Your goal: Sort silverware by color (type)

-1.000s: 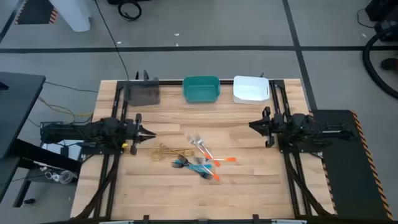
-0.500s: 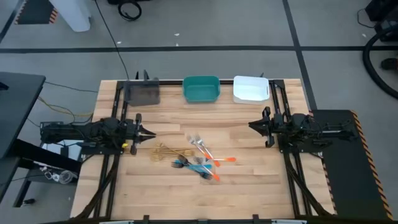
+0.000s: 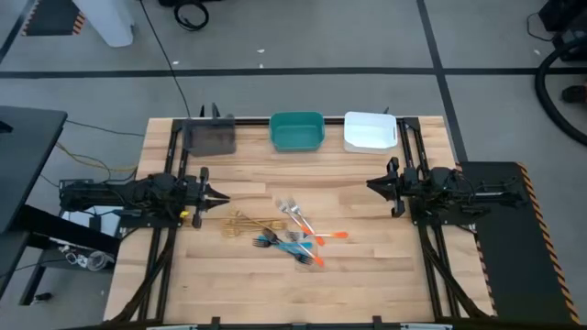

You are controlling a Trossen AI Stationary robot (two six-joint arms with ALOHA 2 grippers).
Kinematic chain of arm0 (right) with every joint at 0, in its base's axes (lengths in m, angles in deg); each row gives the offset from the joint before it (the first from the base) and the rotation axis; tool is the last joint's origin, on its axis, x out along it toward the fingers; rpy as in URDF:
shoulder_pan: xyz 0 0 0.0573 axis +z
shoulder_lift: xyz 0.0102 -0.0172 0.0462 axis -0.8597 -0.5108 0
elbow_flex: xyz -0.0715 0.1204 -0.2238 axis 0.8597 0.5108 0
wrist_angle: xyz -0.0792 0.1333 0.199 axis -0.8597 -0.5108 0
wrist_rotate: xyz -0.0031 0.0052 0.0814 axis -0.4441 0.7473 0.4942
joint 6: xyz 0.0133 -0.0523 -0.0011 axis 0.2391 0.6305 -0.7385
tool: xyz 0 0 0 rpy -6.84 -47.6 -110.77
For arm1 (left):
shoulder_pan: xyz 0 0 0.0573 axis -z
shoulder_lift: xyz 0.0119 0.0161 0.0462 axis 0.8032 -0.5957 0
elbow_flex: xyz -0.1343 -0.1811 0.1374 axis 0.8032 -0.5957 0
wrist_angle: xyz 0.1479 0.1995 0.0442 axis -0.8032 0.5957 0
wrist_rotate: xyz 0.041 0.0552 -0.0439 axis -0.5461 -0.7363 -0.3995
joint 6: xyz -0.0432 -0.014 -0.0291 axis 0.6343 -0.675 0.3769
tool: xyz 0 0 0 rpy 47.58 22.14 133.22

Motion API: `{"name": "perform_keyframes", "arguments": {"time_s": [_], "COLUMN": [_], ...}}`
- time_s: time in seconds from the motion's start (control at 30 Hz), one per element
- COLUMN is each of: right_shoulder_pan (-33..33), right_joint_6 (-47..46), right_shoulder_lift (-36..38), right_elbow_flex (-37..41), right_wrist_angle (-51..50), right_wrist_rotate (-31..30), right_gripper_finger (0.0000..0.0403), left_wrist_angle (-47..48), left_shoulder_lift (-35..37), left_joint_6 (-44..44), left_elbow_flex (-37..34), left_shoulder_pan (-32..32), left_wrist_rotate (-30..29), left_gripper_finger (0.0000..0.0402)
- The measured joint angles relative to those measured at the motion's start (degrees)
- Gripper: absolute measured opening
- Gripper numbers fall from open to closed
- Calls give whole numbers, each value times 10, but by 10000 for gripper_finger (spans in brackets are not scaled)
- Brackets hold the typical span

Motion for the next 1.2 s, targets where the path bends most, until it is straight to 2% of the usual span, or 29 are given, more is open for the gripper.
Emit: {"name": "perform_keyframes", "arguments": {"time_s": [1.2], "right_shoulder_pan": [0], "right_joint_6": [14], "right_shoulder_lift": [0], "right_elbow_flex": [0], "right_wrist_angle": [0], "right_wrist_rotate": [0], "right_gripper_finger": [50], "left_wrist_angle": [-9], "left_shoulder_lift": [0], "left_joint_6": [-1], "left_elbow_flex": [0], "left_shoulder_pan": [0], "left_wrist_rotate": [0], "left_gripper_finger": [50]}}
